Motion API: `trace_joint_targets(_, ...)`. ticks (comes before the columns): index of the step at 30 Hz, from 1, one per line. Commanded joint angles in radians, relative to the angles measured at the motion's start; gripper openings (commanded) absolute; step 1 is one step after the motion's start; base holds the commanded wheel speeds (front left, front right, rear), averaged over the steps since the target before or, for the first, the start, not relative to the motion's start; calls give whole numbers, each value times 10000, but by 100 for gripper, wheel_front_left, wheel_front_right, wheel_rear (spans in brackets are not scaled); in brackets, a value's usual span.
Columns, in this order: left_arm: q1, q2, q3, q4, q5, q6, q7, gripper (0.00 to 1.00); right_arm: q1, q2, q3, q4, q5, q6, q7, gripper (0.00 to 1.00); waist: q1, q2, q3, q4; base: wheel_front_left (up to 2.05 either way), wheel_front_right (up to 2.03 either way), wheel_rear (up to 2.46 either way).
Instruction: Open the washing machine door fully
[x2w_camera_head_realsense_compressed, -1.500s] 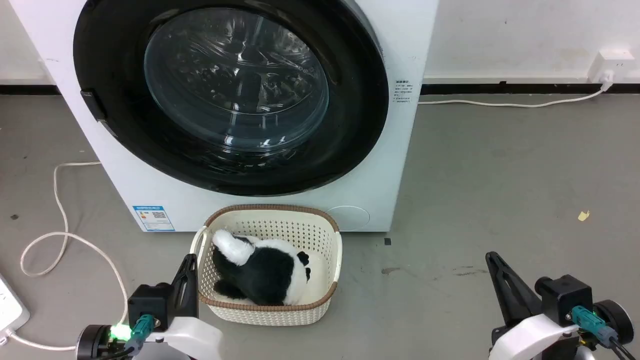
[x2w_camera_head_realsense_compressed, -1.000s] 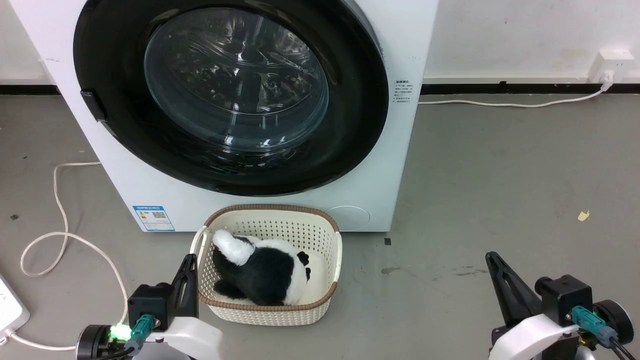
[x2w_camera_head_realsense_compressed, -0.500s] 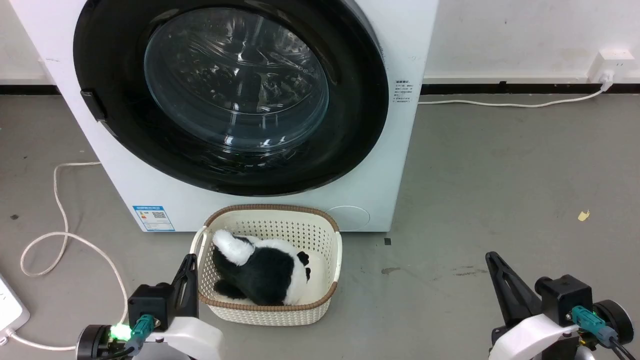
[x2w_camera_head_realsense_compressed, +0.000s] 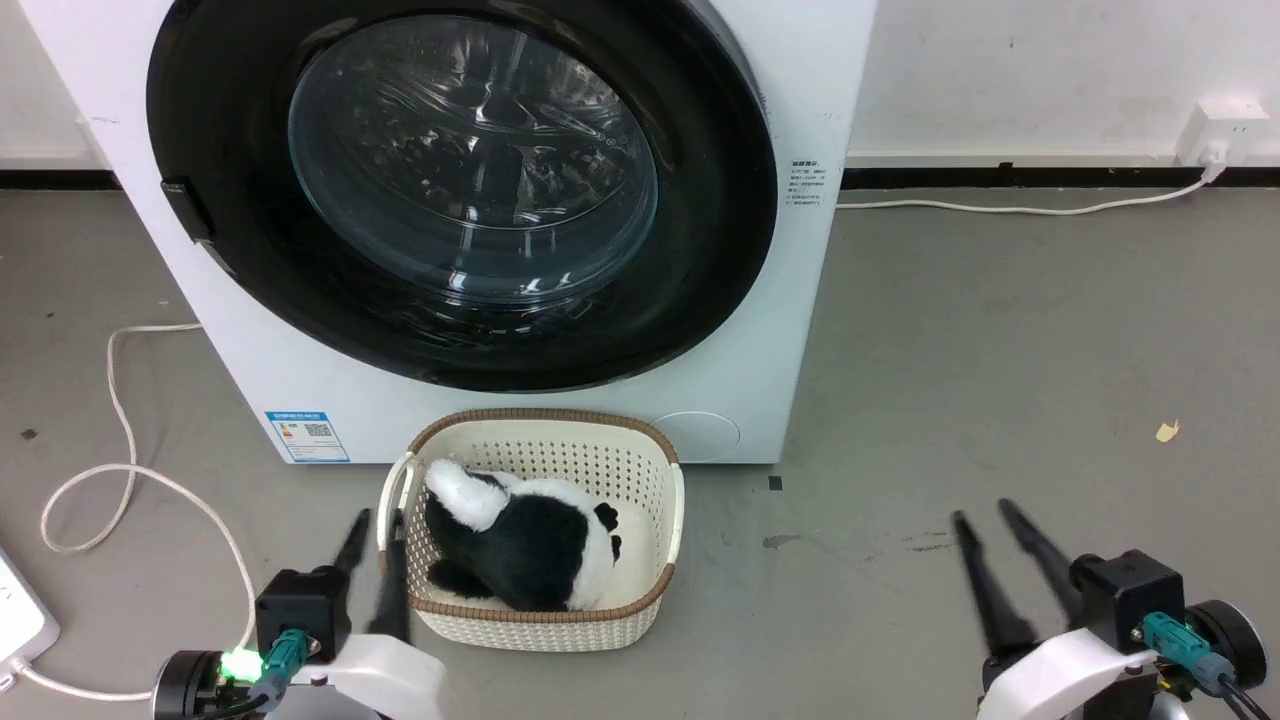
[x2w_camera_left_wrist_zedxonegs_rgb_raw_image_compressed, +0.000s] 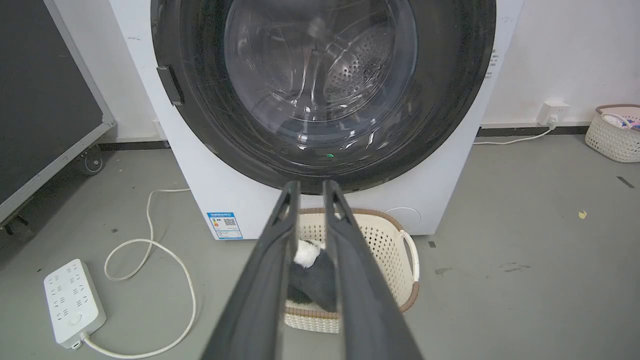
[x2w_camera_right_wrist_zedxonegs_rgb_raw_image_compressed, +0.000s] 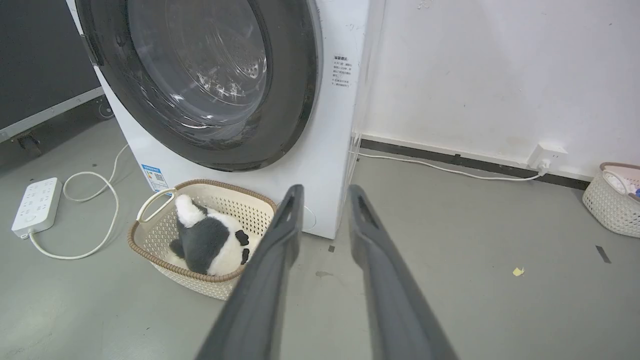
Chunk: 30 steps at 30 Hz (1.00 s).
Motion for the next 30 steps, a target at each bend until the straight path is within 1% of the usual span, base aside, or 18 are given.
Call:
trace_joint_targets(1, 0, 0, 4, -2, 0, 8, -1, 100, 0, 0, 4, 2, 1, 0, -1, 100, 0, 0, 0, 0, 0, 0, 0)
trace_joint_targets(24, -67, 3, -215, 6, -126, 17, -460, 100, -62, 6, -87, -80, 325, -2, -458, 100, 0, 0, 204, 96, 0, 0, 0)
trace_joint_targets(30, -190, 4, -310, -55, -165, 36, -585, 100, -351, -155, -117, -97, 517, -2, -572, 100, 0, 0, 467, 209, 0, 0, 0)
